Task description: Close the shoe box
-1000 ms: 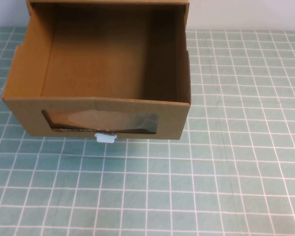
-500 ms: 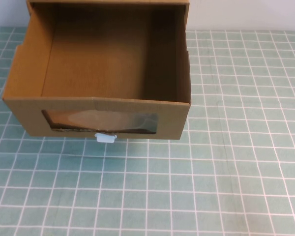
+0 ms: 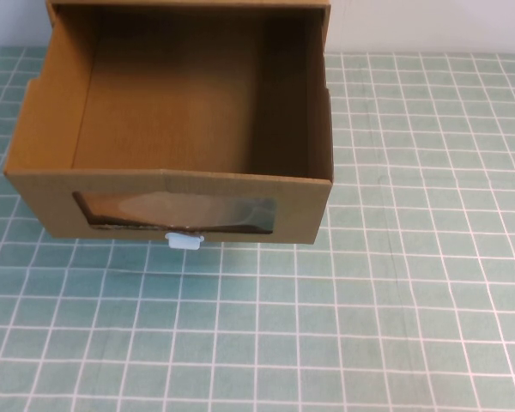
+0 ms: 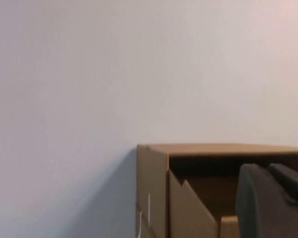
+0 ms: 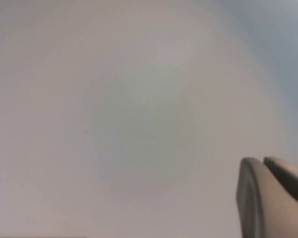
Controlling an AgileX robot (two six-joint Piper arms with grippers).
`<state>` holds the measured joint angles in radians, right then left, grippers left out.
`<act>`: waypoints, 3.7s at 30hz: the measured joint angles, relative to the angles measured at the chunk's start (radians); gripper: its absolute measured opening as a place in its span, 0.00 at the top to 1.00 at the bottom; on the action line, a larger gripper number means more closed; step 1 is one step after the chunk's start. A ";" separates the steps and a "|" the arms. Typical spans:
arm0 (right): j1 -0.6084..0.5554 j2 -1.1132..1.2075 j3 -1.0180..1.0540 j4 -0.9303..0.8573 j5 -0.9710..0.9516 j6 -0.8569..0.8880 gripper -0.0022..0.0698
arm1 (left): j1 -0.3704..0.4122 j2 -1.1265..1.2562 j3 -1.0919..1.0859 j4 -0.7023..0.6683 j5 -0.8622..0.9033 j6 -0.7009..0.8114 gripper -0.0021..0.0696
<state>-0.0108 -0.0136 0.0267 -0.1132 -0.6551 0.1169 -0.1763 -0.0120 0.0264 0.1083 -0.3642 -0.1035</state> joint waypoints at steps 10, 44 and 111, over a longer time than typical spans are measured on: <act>0.000 0.000 0.000 0.012 -0.316 0.000 0.99 | 0.000 -0.002 -0.002 0.000 -0.374 -0.194 0.98; 0.000 0.643 -1.200 0.200 0.864 0.000 0.99 | 0.000 0.695 -1.212 0.000 0.750 -0.128 0.98; 1.162 1.627 -1.348 -0.158 1.228 -0.549 0.99 | 0.000 1.858 -2.016 -0.646 1.399 0.585 0.98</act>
<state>1.1513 1.6134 -1.3216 -0.2710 0.5730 -0.4318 -0.1763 1.8463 -1.9893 -0.5379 1.0350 0.4816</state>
